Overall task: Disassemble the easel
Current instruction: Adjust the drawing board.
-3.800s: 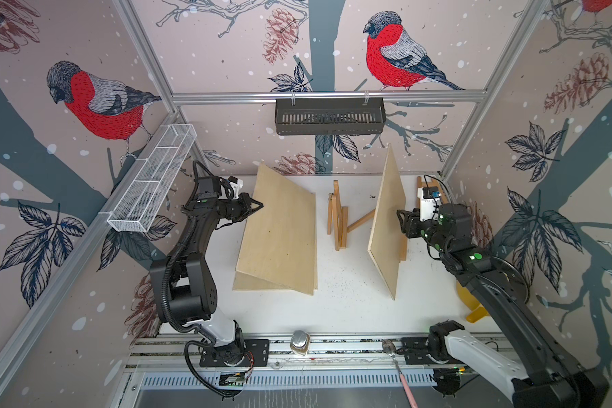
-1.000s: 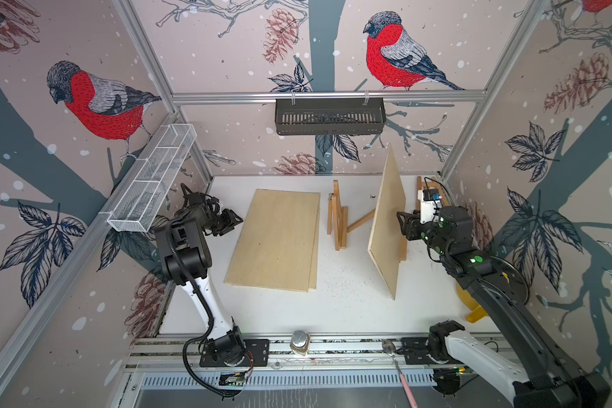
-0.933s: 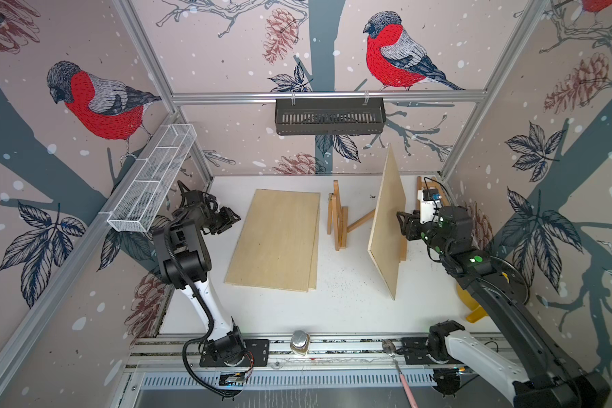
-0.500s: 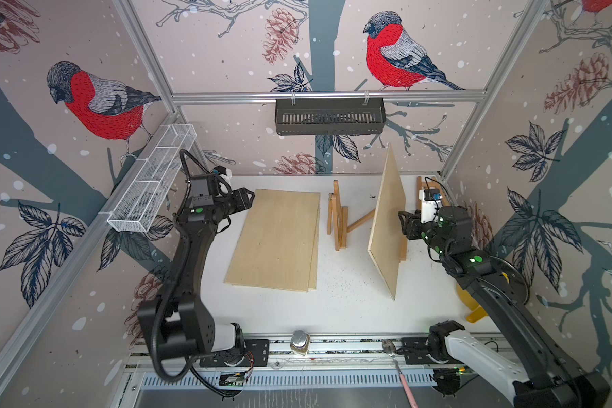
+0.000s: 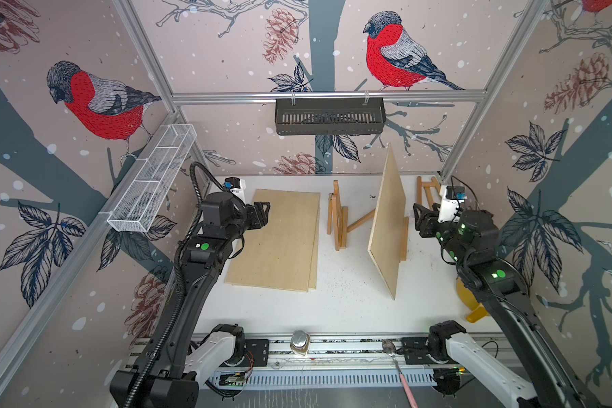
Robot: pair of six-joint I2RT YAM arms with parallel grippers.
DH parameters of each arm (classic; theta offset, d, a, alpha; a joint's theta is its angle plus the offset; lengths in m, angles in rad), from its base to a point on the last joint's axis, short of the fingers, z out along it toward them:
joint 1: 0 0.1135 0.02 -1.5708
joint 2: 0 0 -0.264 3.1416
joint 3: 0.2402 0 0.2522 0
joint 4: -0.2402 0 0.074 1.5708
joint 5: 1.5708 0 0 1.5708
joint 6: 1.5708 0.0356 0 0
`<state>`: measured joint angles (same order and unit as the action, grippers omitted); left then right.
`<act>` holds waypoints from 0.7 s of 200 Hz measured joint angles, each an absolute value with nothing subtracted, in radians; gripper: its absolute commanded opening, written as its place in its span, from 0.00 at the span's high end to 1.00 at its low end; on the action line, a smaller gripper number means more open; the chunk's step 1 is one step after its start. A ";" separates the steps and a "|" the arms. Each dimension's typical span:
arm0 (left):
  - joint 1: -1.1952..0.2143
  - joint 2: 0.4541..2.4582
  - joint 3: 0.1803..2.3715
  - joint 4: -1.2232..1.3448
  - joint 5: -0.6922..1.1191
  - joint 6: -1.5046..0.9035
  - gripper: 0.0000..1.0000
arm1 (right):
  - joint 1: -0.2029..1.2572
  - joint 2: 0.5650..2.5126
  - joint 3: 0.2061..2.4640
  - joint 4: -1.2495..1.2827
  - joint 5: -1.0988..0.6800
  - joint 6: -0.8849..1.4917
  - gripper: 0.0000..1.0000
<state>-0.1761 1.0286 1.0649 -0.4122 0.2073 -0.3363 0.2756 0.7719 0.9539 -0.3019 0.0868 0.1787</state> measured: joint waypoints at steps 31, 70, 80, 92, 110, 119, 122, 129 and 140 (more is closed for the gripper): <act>-0.332 1.073 1.067 -0.394 0.151 -0.352 0.42 | 0.283 0.752 1.015 -0.324 0.086 0.177 0.50; -0.427 1.172 1.094 -0.373 0.074 -0.376 0.42 | 0.385 0.788 1.104 -0.353 0.014 0.181 0.60; -0.429 1.179 1.086 -0.370 0.038 -0.382 0.43 | 0.451 0.796 1.126 -0.364 0.006 0.181 0.62; -0.425 1.180 1.071 -0.371 -0.002 -0.386 0.46 | 0.547 0.801 1.154 -0.366 0.008 0.181 0.64; -0.390 1.186 1.050 -0.372 -0.025 -0.389 0.48 | 0.716 0.814 1.186 -0.365 0.051 0.178 0.67; -0.368 1.187 1.040 -0.375 -0.027 -0.393 0.48 | 0.817 0.827 1.195 -0.362 0.093 0.173 0.68; -0.361 1.187 1.038 -0.377 -0.026 -0.393 0.48 | 0.857 0.834 1.198 -0.361 0.115 0.170 0.68; -0.347 1.186 1.034 -0.381 -0.027 -0.395 0.48 | 0.936 0.852 1.204 -0.363 0.152 0.156 0.68; -0.324 1.185 1.032 -0.395 -0.024 -0.395 0.47 | 1.068 0.898 1.216 -0.368 0.205 0.144 0.68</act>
<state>-0.3244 1.1854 1.0317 -0.3950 -0.0238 -0.3950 1.0676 0.8982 1.2160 -0.3683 0.2054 0.1444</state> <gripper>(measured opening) 0.524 0.319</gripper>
